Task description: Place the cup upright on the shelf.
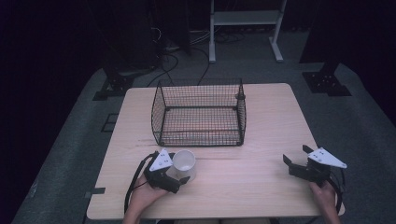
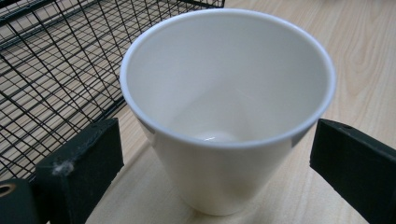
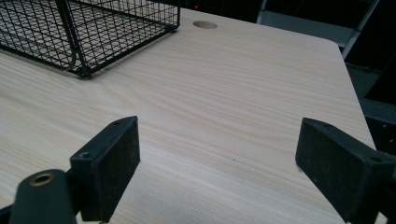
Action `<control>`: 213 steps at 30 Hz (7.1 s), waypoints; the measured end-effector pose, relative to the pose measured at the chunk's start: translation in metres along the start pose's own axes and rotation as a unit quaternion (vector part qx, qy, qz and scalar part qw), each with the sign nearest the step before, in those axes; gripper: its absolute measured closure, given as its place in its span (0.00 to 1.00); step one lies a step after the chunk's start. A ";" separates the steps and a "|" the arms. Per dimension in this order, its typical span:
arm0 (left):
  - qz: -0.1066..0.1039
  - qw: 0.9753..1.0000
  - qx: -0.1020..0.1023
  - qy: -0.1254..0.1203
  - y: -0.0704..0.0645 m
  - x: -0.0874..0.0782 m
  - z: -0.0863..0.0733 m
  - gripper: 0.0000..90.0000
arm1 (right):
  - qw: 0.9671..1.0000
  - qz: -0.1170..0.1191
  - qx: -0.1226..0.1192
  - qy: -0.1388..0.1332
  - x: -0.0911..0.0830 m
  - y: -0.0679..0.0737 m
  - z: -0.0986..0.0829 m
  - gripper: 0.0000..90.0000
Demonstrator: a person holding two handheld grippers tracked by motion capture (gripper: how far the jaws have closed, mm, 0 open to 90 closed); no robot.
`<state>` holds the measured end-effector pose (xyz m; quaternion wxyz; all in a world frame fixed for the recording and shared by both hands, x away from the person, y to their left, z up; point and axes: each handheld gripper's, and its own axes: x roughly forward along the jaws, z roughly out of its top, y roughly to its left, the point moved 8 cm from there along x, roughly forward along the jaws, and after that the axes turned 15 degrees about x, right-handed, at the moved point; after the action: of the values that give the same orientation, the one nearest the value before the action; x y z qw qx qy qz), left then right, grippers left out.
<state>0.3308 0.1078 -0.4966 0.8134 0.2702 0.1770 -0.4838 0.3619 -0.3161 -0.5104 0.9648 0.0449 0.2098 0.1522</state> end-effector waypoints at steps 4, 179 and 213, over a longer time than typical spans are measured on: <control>-0.003 1.000 -0.002 0.004 0.001 0.004 0.003 0.02 | 1.000 -0.001 0.000 0.000 0.000 0.000 0.000 0.14; -0.058 0.996 0.073 0.014 0.157 0.026 0.171 0.23 | 1.000 -0.003 0.016 -0.005 -0.001 -0.004 0.001 0.15; -0.084 0.995 0.044 0.011 0.179 0.086 0.150 0.23 | 1.000 0.002 0.018 -0.006 -0.001 -0.004 0.001 0.14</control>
<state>0.5325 0.0261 -0.3772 0.7554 0.2947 0.1865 -0.5547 0.3626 -0.3200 -0.5092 0.9647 0.0639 0.2069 0.1497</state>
